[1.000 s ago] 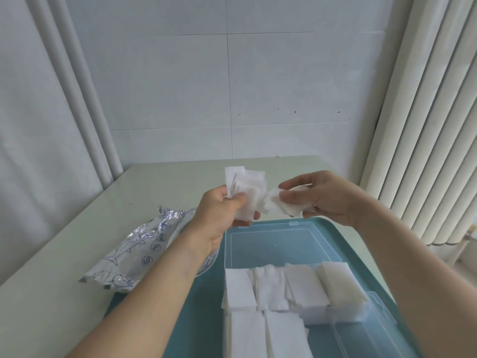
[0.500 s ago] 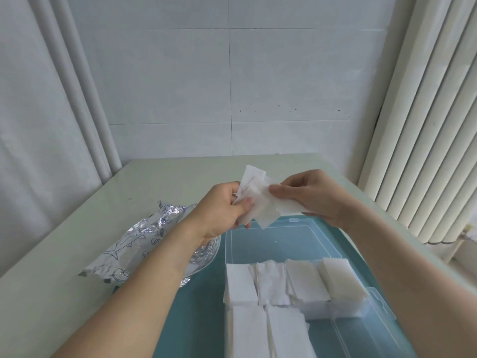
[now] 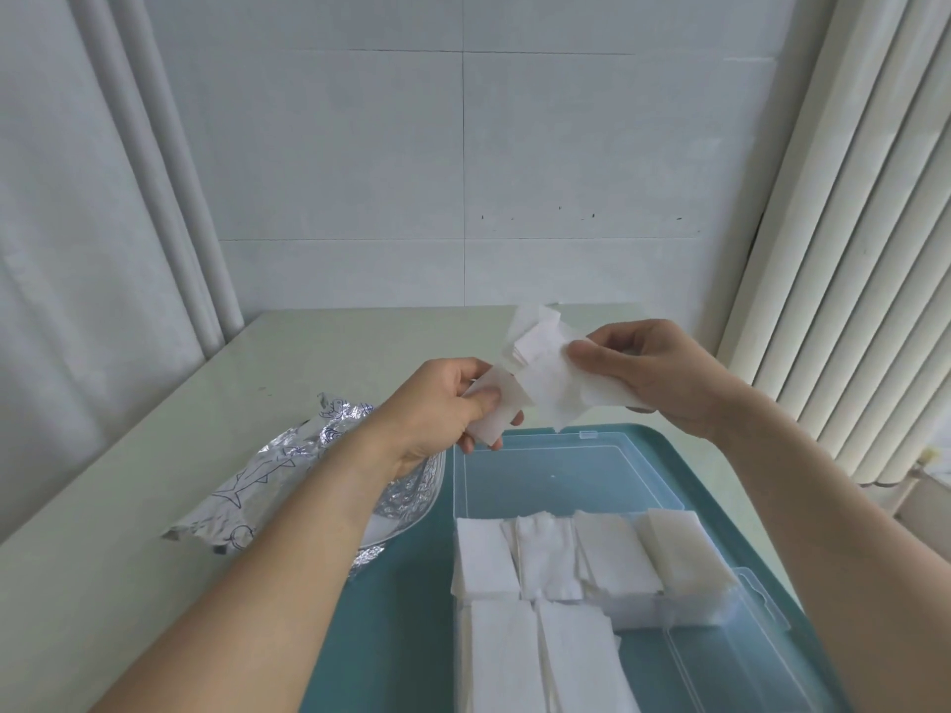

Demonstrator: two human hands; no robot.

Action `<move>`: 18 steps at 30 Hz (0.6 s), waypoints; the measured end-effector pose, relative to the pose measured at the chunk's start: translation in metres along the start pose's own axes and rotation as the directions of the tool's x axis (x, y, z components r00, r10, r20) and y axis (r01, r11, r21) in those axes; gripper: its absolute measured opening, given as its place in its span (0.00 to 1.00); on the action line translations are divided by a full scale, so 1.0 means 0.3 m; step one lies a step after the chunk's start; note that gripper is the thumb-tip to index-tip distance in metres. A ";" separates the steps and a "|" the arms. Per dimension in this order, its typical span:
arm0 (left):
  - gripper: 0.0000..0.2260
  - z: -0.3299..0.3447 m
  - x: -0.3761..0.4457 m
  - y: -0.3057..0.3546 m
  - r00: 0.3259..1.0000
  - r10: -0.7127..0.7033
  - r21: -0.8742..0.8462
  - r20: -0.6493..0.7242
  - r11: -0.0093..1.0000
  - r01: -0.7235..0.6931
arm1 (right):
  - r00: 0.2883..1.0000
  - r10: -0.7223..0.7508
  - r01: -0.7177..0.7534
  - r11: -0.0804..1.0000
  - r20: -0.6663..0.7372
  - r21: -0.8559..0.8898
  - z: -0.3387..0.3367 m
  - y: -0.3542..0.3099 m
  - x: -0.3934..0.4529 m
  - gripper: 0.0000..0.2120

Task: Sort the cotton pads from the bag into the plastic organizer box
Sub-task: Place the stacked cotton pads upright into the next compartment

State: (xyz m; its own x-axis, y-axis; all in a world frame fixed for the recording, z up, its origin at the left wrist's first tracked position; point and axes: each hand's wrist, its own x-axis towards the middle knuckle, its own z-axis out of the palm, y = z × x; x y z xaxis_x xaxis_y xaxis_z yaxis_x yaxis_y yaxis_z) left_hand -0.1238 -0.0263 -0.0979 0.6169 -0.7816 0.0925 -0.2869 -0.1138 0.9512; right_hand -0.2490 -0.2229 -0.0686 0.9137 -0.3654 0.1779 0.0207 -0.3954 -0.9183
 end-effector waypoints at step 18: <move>0.16 0.013 -0.008 0.042 0.984 -0.097 -0.419 0.150 0.895 0.152 | 0.980 0.156 -0.127 0.969 0.126 -0.214 0.038 -0.041 -0.026 0.17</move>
State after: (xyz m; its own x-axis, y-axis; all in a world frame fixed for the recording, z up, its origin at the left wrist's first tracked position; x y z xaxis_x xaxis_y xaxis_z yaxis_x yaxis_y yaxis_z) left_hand -0.1319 -0.0283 -0.0873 0.5252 -0.8498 -0.0450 0.1440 0.0366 0.9889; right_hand -0.2517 -0.2056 -0.0627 0.9496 -0.3131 -0.0137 -0.1824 -0.5167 -0.8365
